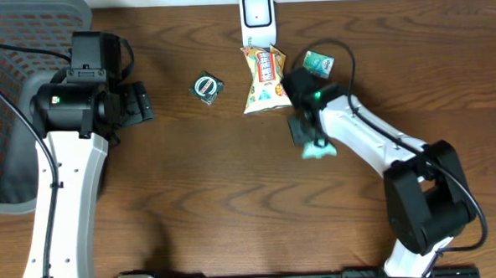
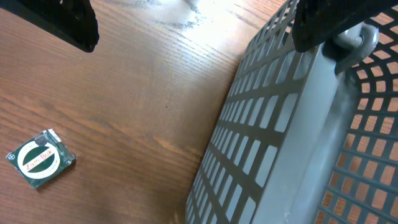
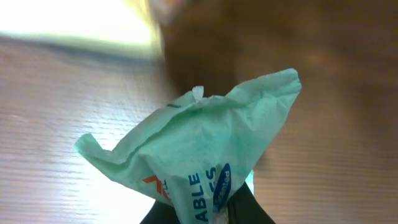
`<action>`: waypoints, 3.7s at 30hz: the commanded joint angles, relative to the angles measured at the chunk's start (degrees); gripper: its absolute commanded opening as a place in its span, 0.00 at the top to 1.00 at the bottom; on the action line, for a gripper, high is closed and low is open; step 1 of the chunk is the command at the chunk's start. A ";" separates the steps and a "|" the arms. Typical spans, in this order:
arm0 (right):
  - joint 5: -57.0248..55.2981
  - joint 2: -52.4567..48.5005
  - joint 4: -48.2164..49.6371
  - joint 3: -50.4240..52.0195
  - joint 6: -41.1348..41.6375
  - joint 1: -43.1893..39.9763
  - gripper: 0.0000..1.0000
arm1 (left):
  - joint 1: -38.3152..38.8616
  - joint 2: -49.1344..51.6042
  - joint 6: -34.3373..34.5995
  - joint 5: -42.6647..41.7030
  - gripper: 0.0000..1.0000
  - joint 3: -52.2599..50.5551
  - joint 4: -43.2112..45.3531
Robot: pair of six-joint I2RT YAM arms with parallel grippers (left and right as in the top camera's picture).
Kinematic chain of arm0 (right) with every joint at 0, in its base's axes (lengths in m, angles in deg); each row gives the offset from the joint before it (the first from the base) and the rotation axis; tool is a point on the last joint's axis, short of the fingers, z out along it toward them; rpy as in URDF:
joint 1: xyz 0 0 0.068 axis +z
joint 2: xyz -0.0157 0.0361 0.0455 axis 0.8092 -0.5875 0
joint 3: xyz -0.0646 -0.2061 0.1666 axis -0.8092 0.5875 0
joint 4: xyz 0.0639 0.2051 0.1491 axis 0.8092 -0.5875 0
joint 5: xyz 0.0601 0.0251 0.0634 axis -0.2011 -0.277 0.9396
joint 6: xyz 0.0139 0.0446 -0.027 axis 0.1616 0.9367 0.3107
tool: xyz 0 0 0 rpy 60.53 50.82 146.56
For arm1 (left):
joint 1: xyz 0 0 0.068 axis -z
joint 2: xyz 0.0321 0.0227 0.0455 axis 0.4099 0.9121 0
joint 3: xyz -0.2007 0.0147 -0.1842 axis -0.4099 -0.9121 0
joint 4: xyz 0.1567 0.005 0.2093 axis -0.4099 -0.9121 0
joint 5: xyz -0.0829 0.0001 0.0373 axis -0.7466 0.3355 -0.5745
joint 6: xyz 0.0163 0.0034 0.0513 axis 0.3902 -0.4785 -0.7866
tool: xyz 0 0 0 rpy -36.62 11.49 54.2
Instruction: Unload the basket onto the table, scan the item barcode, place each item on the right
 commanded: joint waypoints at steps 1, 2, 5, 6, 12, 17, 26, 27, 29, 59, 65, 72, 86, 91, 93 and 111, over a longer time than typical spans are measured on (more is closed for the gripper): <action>-6.47 5.29 -0.70 -9.07 -1.88 -0.79 0.99 | -0.31 -0.42 0.33 0.96 0.02 0.52 -0.22; -6.47 5.60 0.44 -10.10 -2.80 -0.92 0.99 | -0.31 -0.42 0.33 0.96 0.02 0.52 -0.22; -6.45 5.68 6.29 -11.65 -3.98 -1.05 0.99 | -0.31 -0.42 0.33 0.96 0.02 0.52 -0.22; -6.38 5.68 9.40 -11.65 -3.96 -1.05 0.99 | -0.31 -0.42 0.35 0.94 0.02 0.52 -0.22; -0.81 5.25 27.39 -11.69 -3.89 -1.09 0.98 | -0.31 -0.42 0.33 0.96 0.02 0.52 -0.22; 4.00 0.42 37.44 -16.61 -1.29 -2.08 0.97 | -0.31 -0.42 0.33 0.96 0.02 0.52 -0.22; 7.28 -27.93 22.91 -59.10 -2.03 -3.74 0.99 | -0.31 -0.42 0.33 0.96 0.02 0.52 -0.22; 7.28 -31.78 21.97 -64.46 -2.51 -3.85 0.99 | -0.31 -0.42 0.33 0.96 0.02 0.52 -0.22; 6.93 -36.87 21.77 -70.53 -3.37 -4.09 0.99 | -0.31 -0.42 0.33 0.96 0.02 0.52 -0.22; -5.66 -33.16 5.66 -73.40 -9.60 -14.99 0.99 | -0.31 -0.42 0.35 0.96 0.02 0.52 -0.22; -15.41 -32.74 -8.63 -72.87 -14.49 -23.61 0.99 | -0.31 -0.42 0.35 0.96 0.02 0.52 -0.22; -8.85 -32.79 -16.09 -70.36 -10.97 -32.04 0.19 | -0.31 -0.42 0.33 0.96 0.02 0.52 -0.22; 39.01 -32.79 -25.59 -70.36 -9.49 -31.36 0.01 | -0.31 -0.42 0.35 0.96 0.02 0.52 -0.22; 39.52 -32.79 -29.73 -70.29 -9.51 -25.99 0.01 | -0.31 -0.42 0.33 0.96 0.02 0.52 -0.22; 38.60 -32.79 -29.81 -70.07 -9.51 -24.00 0.01 | -0.31 -0.42 0.35 0.96 0.02 0.52 -0.22; 40.00 -32.81 -11.74 -48.61 -5.64 -12.31 0.05 | -0.31 -0.42 0.33 0.96 0.02 0.52 -0.22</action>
